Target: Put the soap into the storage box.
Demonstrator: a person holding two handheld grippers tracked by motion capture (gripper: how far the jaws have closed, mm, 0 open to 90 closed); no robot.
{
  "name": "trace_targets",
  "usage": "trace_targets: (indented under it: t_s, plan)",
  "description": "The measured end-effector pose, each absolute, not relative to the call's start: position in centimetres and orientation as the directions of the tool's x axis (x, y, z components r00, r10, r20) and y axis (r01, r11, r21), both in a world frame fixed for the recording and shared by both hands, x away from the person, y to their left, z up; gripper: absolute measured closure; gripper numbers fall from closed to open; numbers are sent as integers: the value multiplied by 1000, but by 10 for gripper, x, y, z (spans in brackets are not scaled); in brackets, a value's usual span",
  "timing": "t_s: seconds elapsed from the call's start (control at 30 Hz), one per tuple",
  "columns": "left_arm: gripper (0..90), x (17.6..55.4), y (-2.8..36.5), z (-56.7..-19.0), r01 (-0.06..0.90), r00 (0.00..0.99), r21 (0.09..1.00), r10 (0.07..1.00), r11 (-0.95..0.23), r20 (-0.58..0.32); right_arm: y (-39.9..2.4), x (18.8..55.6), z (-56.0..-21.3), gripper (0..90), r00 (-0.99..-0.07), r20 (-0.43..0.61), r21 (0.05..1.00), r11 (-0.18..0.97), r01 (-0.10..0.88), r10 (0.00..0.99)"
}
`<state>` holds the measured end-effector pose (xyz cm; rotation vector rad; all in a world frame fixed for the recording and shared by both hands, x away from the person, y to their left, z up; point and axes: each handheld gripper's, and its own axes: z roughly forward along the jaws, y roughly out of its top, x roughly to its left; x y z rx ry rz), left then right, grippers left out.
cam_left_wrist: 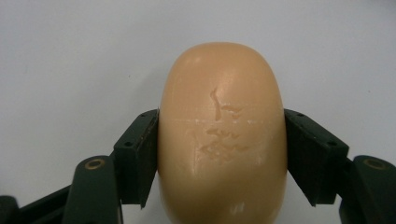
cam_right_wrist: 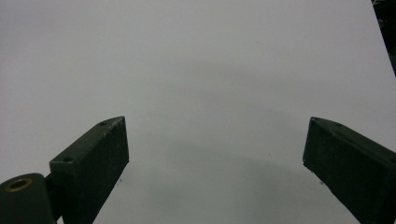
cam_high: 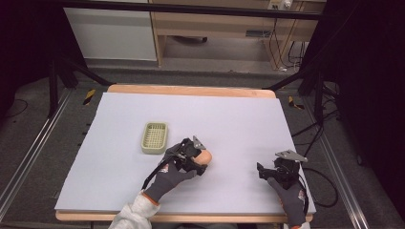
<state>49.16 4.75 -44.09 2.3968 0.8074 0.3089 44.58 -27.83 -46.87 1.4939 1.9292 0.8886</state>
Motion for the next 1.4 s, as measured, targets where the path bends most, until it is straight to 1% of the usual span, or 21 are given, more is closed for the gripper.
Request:
trace_targets:
  t_s: [0.77,1.4]
  plan:
    - [319,484,87,-413,493,740,655,672,-573,30,-278,445,-468,73,-235,-16,772,162,615,972]
    - [319,487,125,-395,505,694,690,719,-518,31,-278,444,-468,73,-232,-18,774,161,613,973]
